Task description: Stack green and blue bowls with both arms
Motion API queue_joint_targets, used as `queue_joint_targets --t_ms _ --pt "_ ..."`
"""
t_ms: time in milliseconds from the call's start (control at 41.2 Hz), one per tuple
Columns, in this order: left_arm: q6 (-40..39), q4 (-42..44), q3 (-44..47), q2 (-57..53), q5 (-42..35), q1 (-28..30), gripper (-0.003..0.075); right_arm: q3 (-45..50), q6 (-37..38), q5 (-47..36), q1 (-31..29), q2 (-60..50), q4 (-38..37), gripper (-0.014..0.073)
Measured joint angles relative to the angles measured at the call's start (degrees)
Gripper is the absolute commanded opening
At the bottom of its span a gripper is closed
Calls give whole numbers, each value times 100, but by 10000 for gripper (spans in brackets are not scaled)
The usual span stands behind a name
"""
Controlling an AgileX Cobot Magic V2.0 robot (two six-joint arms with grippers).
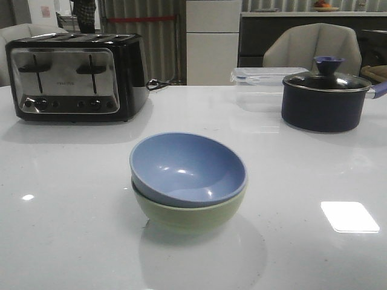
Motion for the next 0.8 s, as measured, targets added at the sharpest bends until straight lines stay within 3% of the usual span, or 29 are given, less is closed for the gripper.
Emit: queue_joint_targets --t_ms 170,291,534,801 --pt "107 22 72 -226 -75 103 93 0 0 3 0 0 0 57" --pt "256 170 423 -780 -433 592 93 0 0 3 0 0 0 57" --pt "256 211 2013 -2513 -2268 1887 93 0 0 3 0 0 0 57" --pt "256 71 3393 -4039 -3360 2755 93 0 3 3 0 0 0 57"
